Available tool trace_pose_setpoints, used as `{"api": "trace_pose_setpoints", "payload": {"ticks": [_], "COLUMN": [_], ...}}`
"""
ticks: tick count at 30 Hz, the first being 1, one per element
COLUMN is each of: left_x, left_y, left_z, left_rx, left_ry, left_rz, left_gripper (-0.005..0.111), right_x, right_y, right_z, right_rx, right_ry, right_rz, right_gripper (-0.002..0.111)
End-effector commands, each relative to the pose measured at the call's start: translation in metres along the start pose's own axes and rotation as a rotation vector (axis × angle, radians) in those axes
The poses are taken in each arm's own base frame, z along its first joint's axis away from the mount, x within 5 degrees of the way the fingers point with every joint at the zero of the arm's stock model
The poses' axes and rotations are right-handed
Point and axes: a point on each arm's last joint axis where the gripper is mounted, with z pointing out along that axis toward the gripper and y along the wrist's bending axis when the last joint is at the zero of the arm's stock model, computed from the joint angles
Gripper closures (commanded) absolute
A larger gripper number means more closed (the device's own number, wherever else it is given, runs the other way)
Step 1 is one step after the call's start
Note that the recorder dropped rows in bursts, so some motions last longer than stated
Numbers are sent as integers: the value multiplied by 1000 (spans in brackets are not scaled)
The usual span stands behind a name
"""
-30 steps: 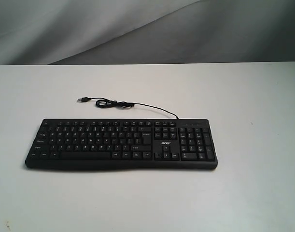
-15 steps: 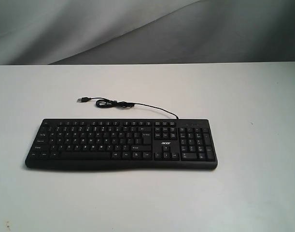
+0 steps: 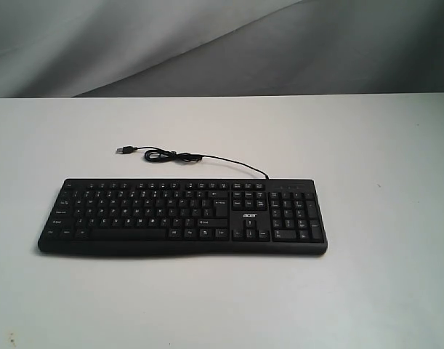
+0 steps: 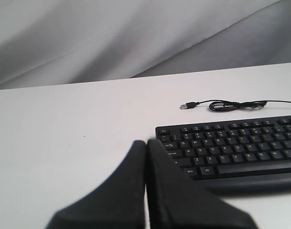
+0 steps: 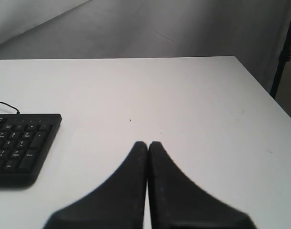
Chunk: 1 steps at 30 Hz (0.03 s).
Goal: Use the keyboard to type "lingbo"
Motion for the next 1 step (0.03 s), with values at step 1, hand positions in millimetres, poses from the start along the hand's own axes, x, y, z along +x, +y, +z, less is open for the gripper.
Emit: {"api": "trace_pose_setpoints", "payload": {"ticks": [1], "left_x": [1], "left_y": [0], "left_z": [0], "left_rx": [1], "left_ry": [-3], "left_rz": [-12], "left_gripper": [106], "right_x": [1], "right_y": [0], "right_z": [0], "right_rx": [7], "right_ry": [-2], "right_rz": [-1], "right_gripper": [108]}}
